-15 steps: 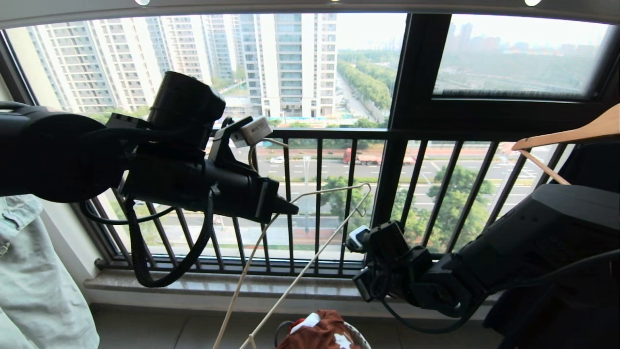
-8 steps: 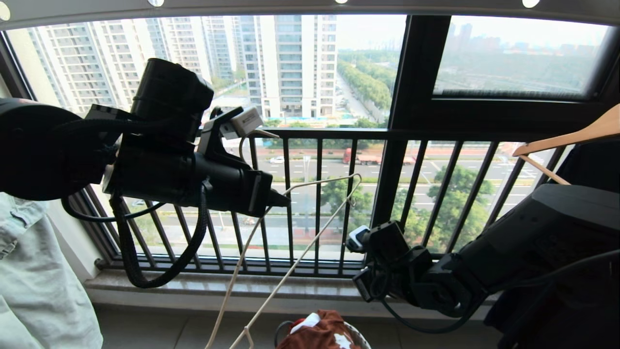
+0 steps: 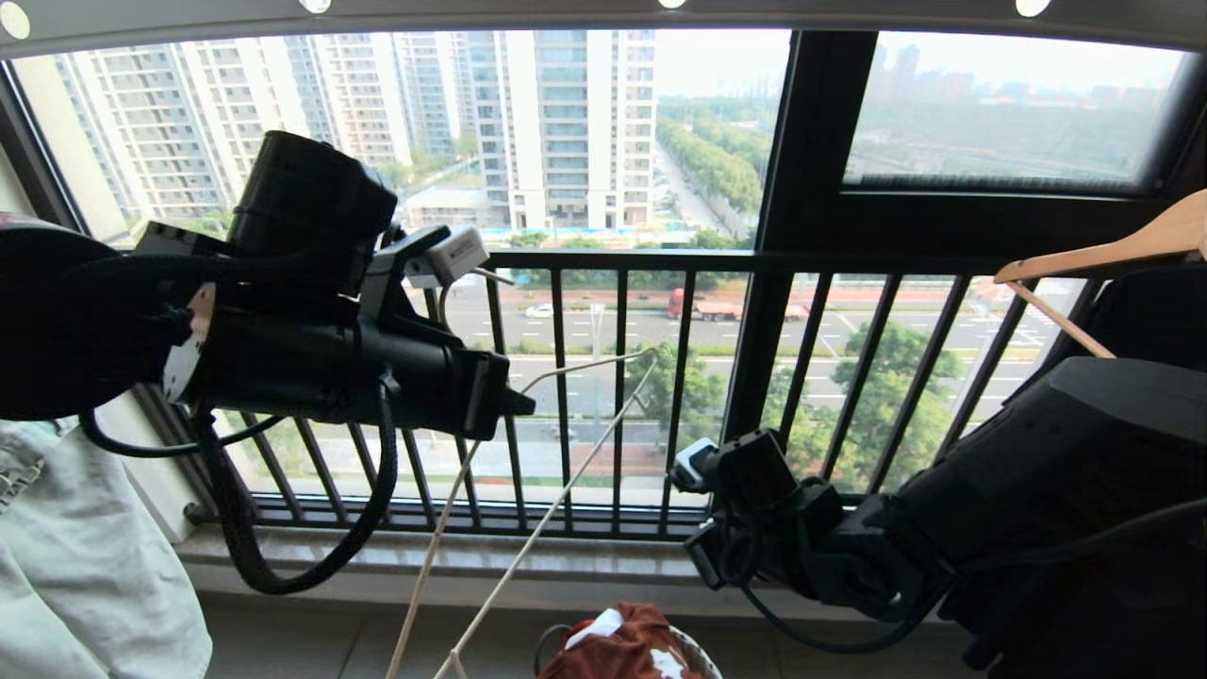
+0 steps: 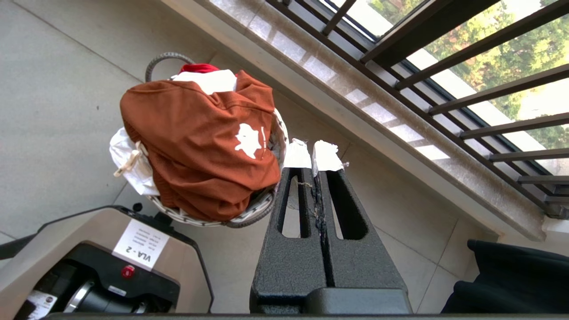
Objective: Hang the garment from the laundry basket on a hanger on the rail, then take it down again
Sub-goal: Hang the clothes rack on the clothesline
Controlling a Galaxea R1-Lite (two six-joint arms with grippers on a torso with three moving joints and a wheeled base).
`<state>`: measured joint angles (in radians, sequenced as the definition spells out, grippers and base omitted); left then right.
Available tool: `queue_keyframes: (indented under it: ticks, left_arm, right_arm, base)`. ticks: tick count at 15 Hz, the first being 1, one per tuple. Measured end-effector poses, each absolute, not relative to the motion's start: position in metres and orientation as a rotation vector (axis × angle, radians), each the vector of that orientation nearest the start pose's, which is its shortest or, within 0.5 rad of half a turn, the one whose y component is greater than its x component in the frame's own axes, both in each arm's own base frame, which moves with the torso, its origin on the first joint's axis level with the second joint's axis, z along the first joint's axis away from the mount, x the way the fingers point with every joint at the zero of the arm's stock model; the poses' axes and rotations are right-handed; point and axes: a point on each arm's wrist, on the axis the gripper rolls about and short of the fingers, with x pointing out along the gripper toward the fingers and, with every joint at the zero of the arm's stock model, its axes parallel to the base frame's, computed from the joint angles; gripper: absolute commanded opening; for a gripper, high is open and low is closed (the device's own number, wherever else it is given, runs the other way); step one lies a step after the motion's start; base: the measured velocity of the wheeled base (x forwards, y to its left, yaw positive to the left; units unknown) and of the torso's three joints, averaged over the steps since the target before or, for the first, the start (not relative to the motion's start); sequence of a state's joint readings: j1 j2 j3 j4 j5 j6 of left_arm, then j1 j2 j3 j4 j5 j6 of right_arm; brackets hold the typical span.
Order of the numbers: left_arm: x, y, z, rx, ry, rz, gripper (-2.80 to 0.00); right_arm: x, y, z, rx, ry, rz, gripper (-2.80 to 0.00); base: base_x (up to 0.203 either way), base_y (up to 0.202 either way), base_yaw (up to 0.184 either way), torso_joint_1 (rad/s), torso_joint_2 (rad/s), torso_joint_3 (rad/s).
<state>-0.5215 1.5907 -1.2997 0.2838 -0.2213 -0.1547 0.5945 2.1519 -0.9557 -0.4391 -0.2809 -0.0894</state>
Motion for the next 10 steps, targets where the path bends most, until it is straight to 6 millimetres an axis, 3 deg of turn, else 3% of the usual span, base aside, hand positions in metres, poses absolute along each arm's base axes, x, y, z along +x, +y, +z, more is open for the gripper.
queue_keyframes:
  ticks: [4,10]
  left_arm:
    - [0.22,-0.127,0.264,-0.051,0.629,-0.552,-2.8]
    - [0.193,-0.1,0.279,-0.07,0.539,-0.398,-2.8]
  right_arm:
    - [0.309,0.207,0.046,-0.411,0.675,0.34,-2.8]
    - [0.305,0.209,0.046,-0.418,0.678,0.352,-2.8]
  base:
    - [0.0,0.0,0.0,0.0,0.0,0.0]
    - [0.0,0.0,0.0,0.0,0.0,0.0]
